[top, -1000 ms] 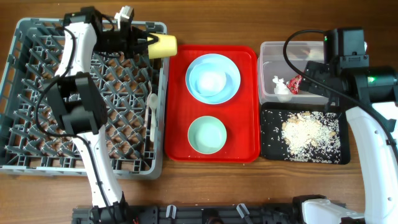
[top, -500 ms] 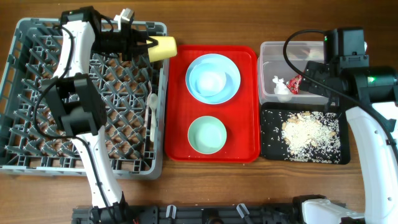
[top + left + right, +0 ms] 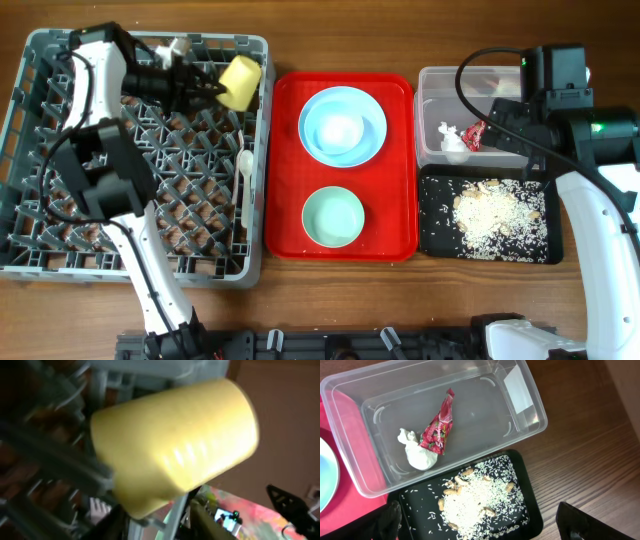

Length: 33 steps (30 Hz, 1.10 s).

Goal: Sort waste into correct bins and load items into the dishwasher rack
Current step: 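Lower the yellow cup into the rack's back row and open the gripper, then move the left gripper back to the light-blue bowl rim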

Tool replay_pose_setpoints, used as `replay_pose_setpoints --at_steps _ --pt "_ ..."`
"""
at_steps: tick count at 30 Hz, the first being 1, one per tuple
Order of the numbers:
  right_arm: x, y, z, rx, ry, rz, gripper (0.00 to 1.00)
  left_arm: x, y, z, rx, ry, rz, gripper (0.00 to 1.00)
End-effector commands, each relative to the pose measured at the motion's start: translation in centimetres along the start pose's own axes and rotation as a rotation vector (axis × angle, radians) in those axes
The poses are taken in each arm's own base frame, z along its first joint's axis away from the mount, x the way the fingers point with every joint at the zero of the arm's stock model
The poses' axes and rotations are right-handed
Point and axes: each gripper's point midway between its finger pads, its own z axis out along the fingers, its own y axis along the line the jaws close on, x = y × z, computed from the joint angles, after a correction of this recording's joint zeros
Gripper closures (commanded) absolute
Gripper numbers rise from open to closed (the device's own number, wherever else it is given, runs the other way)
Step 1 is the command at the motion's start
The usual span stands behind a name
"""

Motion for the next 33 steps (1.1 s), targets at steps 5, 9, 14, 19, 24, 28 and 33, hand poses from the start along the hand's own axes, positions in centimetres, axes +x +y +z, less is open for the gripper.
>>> replay_pose_setpoints --at_steps 5,9,14,19,24,28,33 --pt "-0.2 -0.1 -0.4 -0.006 -0.013 0.010 0.00 0.8 1.4 -1.7 -0.062 0.003 -0.040 0.00" --pt "-0.2 -0.1 -0.4 -0.006 -0.013 0.010 0.00 1.5 -0.4 -4.4 -0.066 -0.041 -0.032 0.00" --pt "-0.2 -0.1 -0.4 -0.006 -0.013 0.010 0.00 3.2 -2.5 -6.9 -0.139 -0.071 0.001 0.00" --pt "-0.2 -0.1 -0.4 -0.006 -0.013 0.010 0.01 5.2 -5.7 -8.6 -0.238 -0.107 0.039 0.00" --pt "-0.2 -0.1 -0.4 -0.006 -0.013 0.010 0.00 6.8 -9.5 -8.9 -0.406 -0.180 0.128 0.00" --pt "-0.2 -0.1 -0.4 -0.006 -0.013 0.010 0.00 7.7 -12.6 -7.3 -0.564 -0.233 0.231 0.00" --pt "-0.2 -0.1 -0.4 -0.006 -0.013 0.010 0.00 9.9 -17.7 -0.5 -0.434 -0.114 0.390 0.00"
